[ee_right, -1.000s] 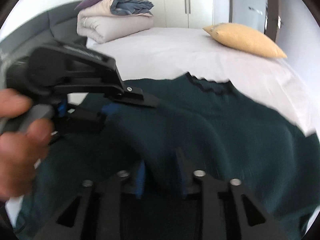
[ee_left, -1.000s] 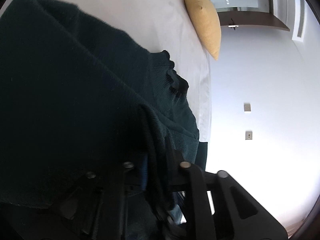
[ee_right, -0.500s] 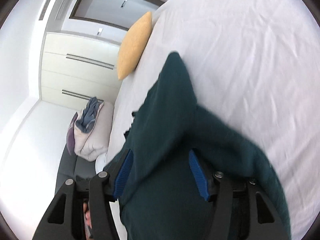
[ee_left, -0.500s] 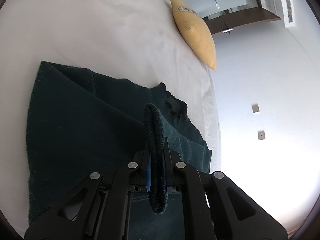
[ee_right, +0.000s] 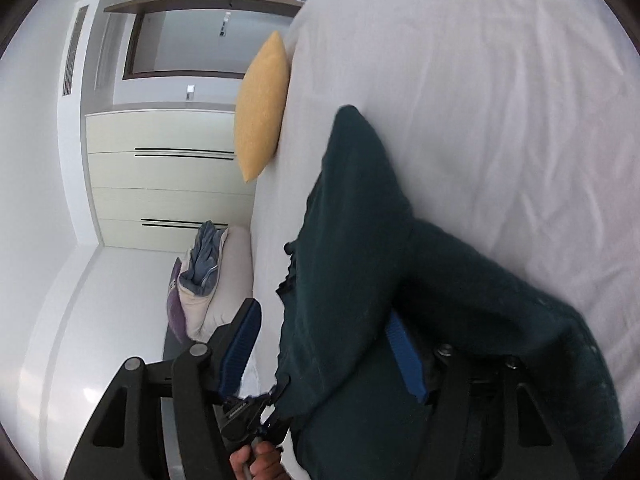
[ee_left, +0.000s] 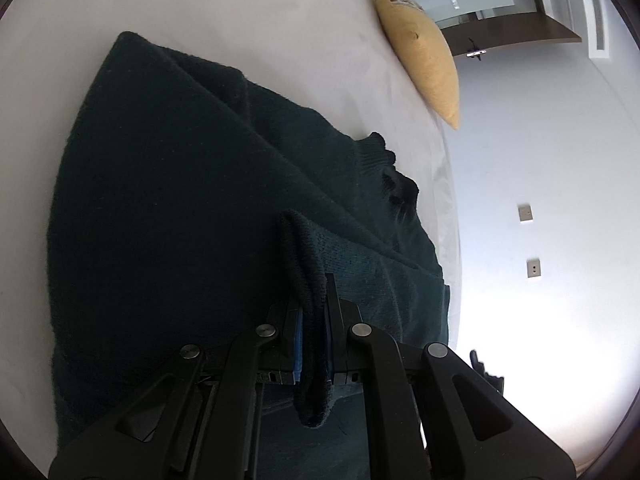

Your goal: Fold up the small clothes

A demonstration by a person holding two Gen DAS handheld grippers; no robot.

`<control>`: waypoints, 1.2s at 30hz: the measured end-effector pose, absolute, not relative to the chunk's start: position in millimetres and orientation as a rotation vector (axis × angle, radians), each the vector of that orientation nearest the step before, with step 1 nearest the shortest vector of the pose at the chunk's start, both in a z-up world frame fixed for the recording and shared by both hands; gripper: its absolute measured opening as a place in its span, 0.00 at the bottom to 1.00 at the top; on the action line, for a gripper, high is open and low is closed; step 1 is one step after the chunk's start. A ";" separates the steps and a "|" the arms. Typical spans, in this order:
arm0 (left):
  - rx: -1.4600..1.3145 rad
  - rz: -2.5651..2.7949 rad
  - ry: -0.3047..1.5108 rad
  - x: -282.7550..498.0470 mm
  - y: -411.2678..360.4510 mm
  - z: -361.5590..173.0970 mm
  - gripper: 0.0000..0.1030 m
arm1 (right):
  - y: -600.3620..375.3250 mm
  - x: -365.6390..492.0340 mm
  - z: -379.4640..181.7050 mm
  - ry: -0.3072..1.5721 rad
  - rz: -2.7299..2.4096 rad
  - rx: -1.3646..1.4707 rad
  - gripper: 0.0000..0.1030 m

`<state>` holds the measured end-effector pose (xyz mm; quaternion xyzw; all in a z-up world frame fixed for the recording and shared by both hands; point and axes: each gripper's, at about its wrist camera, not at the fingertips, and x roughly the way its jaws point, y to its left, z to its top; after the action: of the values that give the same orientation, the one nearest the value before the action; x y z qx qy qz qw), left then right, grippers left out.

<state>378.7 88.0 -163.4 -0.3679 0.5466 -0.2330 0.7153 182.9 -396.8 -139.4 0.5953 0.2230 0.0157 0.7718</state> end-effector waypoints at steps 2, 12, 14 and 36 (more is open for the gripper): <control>-0.800 -0.512 1.204 379.4 90.5 -161.1 0.06 | -403.6 187.0 -137.2 0.461 -0.001 1.271 0.65; -0.768 -0.482 1.154 379.1 104.9 -155.2 0.06 | -395.2 216.9 -131.7 0.537 0.014 1.148 0.66; -0.765 -0.472 1.157 375.8 109.6 -157.8 0.06 | -393.9 218.3 -135.8 0.554 0.015 1.119 0.65; -0.674 -0.442 1.150 370.9 95.7 -155.5 0.07 | -414.3 197.0 -75.5 0.561 0.112 1.059 0.70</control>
<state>370.9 95.7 -155.5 -0.3098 0.5291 -0.2031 0.7634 197.0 -414.3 -75.5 0.4980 0.2637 0.0526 0.8245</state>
